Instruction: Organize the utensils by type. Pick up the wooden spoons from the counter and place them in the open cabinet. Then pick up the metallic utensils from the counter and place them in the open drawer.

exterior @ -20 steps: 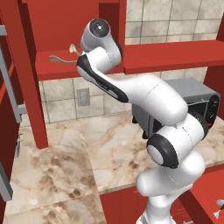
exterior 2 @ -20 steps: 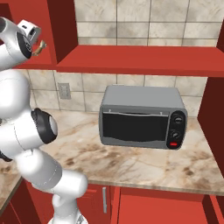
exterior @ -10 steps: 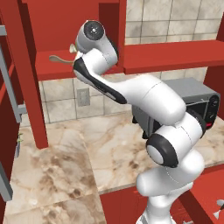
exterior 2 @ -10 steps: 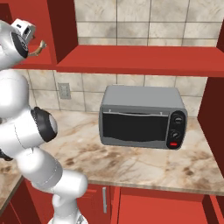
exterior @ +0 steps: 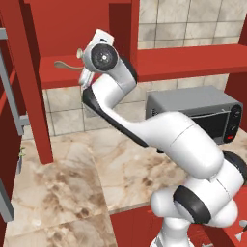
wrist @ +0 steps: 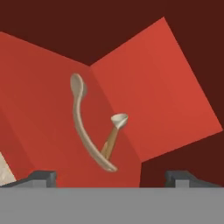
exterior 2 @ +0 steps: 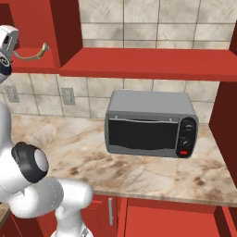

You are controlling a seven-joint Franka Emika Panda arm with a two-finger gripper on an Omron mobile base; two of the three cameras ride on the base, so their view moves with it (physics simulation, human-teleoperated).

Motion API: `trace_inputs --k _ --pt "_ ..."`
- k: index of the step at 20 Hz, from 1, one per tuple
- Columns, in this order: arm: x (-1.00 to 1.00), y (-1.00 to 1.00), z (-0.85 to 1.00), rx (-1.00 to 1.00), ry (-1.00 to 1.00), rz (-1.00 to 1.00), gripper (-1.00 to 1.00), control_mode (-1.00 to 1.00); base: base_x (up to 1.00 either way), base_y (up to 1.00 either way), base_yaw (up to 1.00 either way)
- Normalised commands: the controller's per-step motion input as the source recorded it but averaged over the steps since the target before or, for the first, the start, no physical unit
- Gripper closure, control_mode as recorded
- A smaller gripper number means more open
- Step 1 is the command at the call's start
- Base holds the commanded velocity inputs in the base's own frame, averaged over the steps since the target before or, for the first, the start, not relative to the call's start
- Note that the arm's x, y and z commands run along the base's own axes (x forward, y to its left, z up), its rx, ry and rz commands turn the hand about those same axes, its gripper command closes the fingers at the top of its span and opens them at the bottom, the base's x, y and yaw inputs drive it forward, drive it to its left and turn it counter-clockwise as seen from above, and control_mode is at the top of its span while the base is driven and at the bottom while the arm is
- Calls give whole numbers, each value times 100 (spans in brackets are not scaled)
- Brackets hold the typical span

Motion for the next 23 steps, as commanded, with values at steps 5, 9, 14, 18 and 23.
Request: trace_inputs --k 5,9,14,18,23 --pt "-92 -33 0 6 -9 0 -100 -100 0 0 0" --pt "-93 -49 0 9 -1 0 -100 -100 0 0 0" --pt "-81 -54 0 9 0 0 -100 -100 0 0 0" --pt "-62 -51 0 9 0 0 -100 -100 0 0 0" --pt "-54 -55 0 11 0 0 -100 -100 0 0 0"
